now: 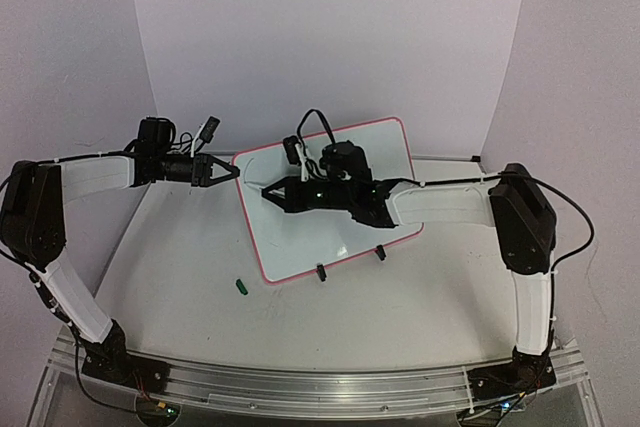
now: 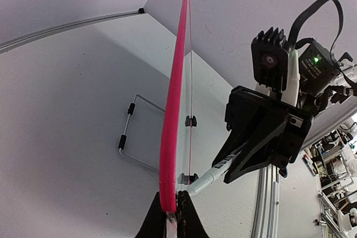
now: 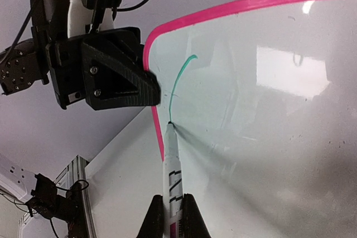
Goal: Write a sentence on the whiteboard
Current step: Write on the whiteboard with the whiteboard.
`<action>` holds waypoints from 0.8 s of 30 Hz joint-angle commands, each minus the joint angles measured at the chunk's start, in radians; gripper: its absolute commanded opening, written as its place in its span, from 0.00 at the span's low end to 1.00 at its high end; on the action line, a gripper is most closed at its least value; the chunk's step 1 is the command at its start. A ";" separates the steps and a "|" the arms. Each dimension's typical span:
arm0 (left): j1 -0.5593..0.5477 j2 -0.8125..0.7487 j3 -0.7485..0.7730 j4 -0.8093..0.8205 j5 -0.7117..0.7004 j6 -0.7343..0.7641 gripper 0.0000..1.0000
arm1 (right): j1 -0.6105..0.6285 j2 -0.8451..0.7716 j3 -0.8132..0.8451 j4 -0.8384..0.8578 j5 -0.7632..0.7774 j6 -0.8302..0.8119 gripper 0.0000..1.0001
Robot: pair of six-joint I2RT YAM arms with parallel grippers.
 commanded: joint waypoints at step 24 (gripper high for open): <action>-0.019 -0.024 -0.001 -0.052 -0.010 0.088 0.00 | -0.001 -0.226 -0.171 0.066 -0.022 -0.032 0.00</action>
